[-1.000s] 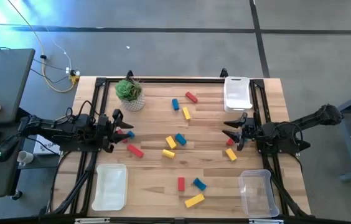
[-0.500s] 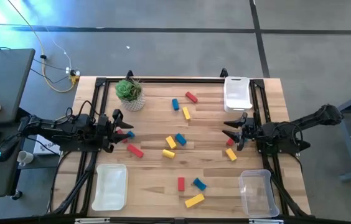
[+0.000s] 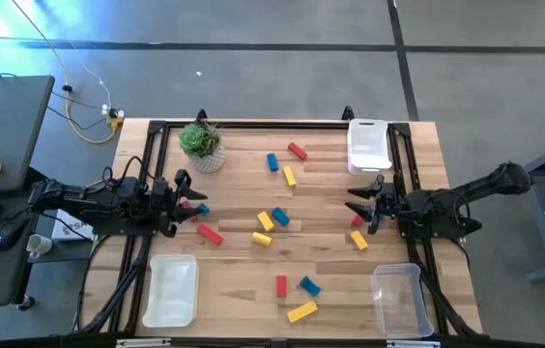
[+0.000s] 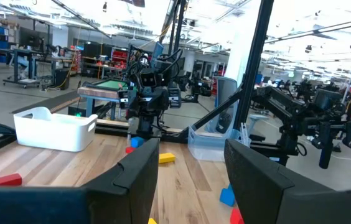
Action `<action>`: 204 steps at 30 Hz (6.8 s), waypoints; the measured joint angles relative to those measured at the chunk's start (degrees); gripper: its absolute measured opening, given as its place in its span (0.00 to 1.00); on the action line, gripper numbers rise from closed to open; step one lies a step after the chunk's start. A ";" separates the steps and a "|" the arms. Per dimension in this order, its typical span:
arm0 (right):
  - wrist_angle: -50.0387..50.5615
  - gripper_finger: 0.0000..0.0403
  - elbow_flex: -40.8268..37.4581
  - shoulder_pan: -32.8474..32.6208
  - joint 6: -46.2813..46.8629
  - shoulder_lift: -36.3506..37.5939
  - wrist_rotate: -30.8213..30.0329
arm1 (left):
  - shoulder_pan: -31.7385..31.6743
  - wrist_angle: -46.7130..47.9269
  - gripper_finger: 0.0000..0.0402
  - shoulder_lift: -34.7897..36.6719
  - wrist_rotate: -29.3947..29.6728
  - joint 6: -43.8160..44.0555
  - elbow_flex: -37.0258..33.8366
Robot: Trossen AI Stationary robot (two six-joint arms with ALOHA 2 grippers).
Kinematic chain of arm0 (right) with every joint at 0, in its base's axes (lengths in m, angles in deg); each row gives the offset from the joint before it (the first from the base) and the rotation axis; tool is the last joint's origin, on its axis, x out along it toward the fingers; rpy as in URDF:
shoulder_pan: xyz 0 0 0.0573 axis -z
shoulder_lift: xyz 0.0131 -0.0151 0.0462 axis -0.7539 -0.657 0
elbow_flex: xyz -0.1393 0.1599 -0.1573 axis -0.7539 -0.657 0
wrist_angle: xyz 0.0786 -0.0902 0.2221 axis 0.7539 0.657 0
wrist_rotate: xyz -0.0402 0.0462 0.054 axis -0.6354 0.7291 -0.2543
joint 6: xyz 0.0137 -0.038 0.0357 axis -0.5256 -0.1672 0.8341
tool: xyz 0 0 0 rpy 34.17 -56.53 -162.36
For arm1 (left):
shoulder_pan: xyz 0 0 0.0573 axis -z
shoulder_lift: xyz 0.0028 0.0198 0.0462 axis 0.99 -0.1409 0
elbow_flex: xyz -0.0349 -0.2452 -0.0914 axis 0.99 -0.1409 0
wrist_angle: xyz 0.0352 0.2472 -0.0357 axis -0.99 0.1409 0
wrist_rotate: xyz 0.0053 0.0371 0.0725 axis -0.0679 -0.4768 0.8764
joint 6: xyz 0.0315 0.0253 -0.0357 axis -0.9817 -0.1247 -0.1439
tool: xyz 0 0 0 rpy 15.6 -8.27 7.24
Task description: Sort & place blocks by color
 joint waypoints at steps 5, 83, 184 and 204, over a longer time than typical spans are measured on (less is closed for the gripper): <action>0.00 0.51 0.01 0.01 -0.01 0.00 0.00 | -0.01 0.01 0.42 0.00 0.02 0.01 0.00; -0.46 0.51 0.02 0.02 3.20 0.02 0.00 | 0.01 -0.01 0.42 0.00 0.01 0.01 0.01; 76.05 0.51 52.78 0.00 54.61 -67.48 35.43 | -0.03 -0.45 0.42 0.02 3.65 4.54 0.01; 74.10 0.51 52.67 0.31 44.98 -77.23 35.19 | -0.03 -0.44 0.42 0.02 3.65 4.54 0.01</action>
